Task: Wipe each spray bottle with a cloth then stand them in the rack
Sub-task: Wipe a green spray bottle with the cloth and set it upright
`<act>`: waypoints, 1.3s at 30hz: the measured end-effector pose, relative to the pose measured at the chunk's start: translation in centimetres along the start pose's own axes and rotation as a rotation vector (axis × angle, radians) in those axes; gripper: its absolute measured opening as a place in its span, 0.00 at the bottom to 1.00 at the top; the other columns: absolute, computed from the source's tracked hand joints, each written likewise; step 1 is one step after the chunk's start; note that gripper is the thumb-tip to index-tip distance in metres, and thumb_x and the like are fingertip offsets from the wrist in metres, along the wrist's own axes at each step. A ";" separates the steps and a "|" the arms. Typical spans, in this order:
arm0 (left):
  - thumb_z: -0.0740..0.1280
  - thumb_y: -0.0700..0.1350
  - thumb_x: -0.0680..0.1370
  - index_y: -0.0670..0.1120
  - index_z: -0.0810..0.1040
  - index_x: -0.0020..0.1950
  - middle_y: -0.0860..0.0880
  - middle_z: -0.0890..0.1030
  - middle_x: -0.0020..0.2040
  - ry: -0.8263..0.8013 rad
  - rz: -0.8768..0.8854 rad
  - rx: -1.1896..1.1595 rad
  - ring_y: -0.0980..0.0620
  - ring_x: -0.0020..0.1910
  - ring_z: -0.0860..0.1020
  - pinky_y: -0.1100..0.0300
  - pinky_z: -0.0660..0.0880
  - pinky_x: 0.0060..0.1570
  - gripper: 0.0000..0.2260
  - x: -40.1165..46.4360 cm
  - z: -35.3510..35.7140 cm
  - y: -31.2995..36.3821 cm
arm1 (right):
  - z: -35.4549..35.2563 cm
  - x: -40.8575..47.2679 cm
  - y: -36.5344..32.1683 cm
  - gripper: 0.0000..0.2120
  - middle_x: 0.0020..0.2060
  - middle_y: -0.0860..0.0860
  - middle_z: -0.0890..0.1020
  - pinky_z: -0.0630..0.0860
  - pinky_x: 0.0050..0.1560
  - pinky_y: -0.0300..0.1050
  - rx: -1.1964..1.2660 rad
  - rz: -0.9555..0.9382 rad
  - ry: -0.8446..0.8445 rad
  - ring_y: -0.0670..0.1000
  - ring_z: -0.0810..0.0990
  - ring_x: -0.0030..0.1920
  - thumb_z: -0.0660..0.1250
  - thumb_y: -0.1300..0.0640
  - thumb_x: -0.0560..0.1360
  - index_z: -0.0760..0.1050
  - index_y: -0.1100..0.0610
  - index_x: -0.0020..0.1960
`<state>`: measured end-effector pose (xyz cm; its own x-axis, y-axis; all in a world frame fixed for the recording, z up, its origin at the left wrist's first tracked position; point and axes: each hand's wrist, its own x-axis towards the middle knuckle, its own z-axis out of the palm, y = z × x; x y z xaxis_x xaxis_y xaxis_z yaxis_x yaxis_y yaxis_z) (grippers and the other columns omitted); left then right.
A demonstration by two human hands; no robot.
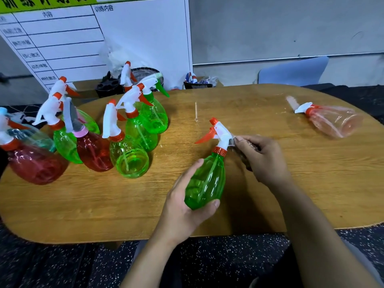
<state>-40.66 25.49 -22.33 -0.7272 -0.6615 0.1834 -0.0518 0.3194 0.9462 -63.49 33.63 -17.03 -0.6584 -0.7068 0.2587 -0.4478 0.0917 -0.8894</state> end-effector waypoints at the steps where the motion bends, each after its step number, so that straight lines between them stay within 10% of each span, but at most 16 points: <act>1: 0.80 0.56 0.74 0.62 0.67 0.81 0.55 0.73 0.79 0.001 0.001 0.000 0.49 0.78 0.72 0.40 0.72 0.75 0.39 0.0 0.0 0.0 | -0.2 -0.2 0.0 0.06 0.36 0.36 0.84 0.71 0.31 0.33 -0.028 0.029 -0.011 0.38 0.82 0.37 0.69 0.49 0.82 0.85 0.42 0.52; 7: 0.80 0.57 0.73 0.62 0.67 0.81 0.59 0.72 0.78 -0.010 0.033 0.040 0.52 0.79 0.71 0.42 0.72 0.75 0.39 0.0 0.1 0.3 | 0.8 -0.3 -2.0 0.12 0.49 0.45 0.81 0.72 0.43 0.32 -0.211 -0.226 0.408 0.40 0.78 0.45 0.68 0.49 0.83 0.84 0.49 0.63; 25: 0.80 0.63 0.69 0.69 0.67 0.79 0.61 0.71 0.75 0.022 0.043 0.030 0.61 0.75 0.72 0.64 0.73 0.71 0.40 0.1 -0.1 0.6 | 3.6 -2.2 -2.7 0.12 0.48 0.50 0.80 0.73 0.45 0.35 -0.157 -0.493 0.319 0.45 0.78 0.46 0.70 0.54 0.82 0.83 0.55 0.64; 30: 0.84 0.61 0.66 0.61 0.71 0.78 0.63 0.78 0.72 0.233 -0.075 -0.428 0.57 0.72 0.77 0.55 0.78 0.68 0.43 0.4 -1.3 1.2 | 5.6 -5.1 -2.6 0.11 0.43 0.51 0.80 0.71 0.41 0.35 0.167 -0.229 0.303 0.43 0.77 0.41 0.69 0.54 0.82 0.84 0.50 0.62; 39: 0.67 0.55 0.78 0.62 0.74 0.77 0.49 0.75 0.78 0.198 -0.106 -0.453 0.45 0.79 0.71 0.33 0.63 0.79 0.26 0.2 -0.9 0.6 | 7.7 -7.2 -0.4 0.11 0.46 0.51 0.84 0.78 0.46 0.50 0.349 -0.023 0.173 0.55 0.83 0.46 0.70 0.53 0.81 0.86 0.50 0.61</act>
<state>-40.18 24.92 -21.51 -0.5880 -0.8044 0.0852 0.2159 -0.0546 0.9749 -53.89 33.25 -21.41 -0.7561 -0.5744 0.3136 -0.2506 -0.1884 -0.9496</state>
